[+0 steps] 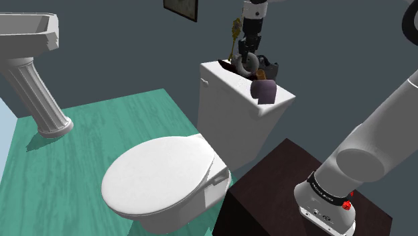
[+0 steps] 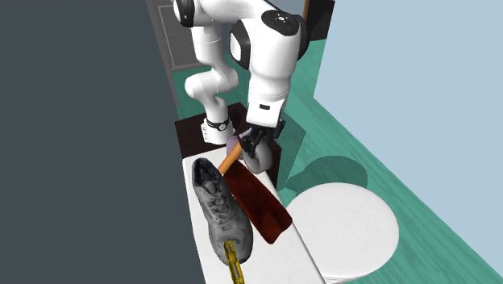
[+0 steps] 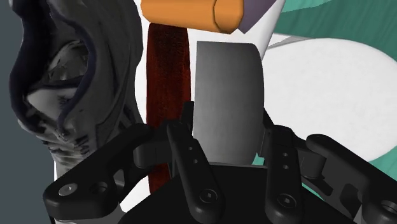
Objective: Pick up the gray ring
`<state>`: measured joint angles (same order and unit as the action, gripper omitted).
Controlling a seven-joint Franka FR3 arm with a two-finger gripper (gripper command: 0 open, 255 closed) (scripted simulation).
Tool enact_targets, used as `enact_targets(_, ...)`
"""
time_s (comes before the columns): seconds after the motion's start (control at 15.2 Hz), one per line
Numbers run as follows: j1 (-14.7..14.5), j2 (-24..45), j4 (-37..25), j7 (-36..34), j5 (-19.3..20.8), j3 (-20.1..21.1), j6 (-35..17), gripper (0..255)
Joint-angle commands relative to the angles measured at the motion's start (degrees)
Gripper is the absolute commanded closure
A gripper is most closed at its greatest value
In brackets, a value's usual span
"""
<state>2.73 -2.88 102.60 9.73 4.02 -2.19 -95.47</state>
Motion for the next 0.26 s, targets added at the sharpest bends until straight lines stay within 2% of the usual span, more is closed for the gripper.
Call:
enact_targets(0.0,-0.01,0.13,-1.64,0.07,-0.01,0.02,1.53,255)
enact_targets(0.2,-0.02,0.21,-2.62,0.13,-0.02,0.02,2.43,255)
